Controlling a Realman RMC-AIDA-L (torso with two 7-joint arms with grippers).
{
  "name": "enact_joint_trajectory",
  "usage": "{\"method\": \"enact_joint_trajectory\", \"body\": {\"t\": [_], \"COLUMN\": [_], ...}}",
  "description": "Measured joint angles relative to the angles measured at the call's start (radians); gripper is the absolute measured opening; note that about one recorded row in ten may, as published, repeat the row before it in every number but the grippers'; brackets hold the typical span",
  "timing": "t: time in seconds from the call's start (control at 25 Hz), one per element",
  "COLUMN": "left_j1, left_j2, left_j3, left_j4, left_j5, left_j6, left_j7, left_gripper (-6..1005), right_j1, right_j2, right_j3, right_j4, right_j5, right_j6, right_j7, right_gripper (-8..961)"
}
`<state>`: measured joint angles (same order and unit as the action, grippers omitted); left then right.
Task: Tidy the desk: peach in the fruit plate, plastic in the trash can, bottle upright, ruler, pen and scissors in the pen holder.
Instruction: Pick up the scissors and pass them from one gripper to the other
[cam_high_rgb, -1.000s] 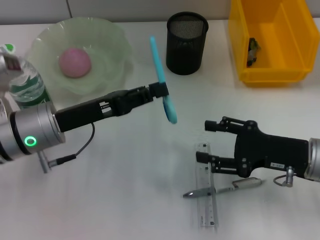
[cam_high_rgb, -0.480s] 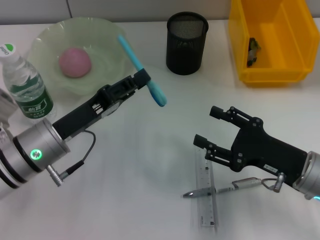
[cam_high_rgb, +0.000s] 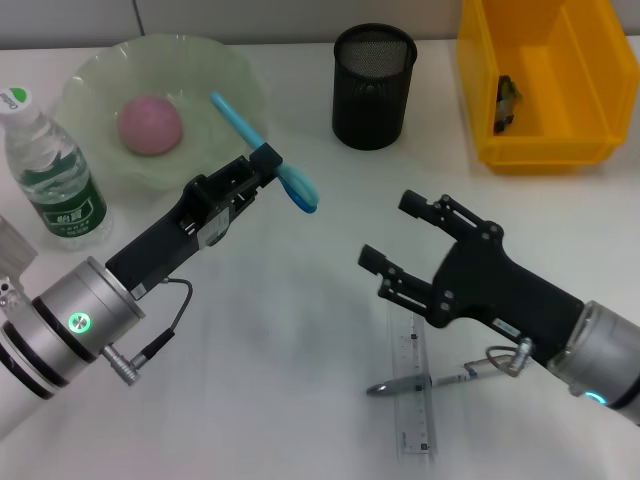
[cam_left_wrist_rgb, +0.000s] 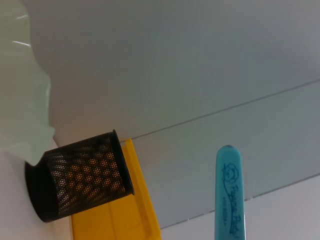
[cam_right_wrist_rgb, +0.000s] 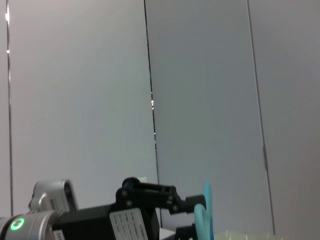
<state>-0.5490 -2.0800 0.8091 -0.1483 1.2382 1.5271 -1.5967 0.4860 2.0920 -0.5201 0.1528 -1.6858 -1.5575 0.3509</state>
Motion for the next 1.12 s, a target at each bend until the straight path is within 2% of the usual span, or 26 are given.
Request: {"method": "enact_joint_trajectory", "body": {"t": [0.44,1.12], "left_j1": [-0.011,-0.036], "left_j2": [-0.001,-0.002], "left_j3": [-0.078,-0.144], "left_j4": [-0.088,-0.133], "left_j5": [0.004,0.041], "left_j6": [-0.022,-0.044], "left_j7": [0.041,0.075], "left_gripper": [236,232], "right_j1": [0.087,0.134], "right_j2": [0.0,0.0], "right_j3": [0.072,0.099], "right_j4": [0.121,0.145], "right_j5": [-0.008,-0.009], "right_j6": [0.098,0.143], "right_j7": [-0.122,-0.147], "right_gripper": [769,767]}}
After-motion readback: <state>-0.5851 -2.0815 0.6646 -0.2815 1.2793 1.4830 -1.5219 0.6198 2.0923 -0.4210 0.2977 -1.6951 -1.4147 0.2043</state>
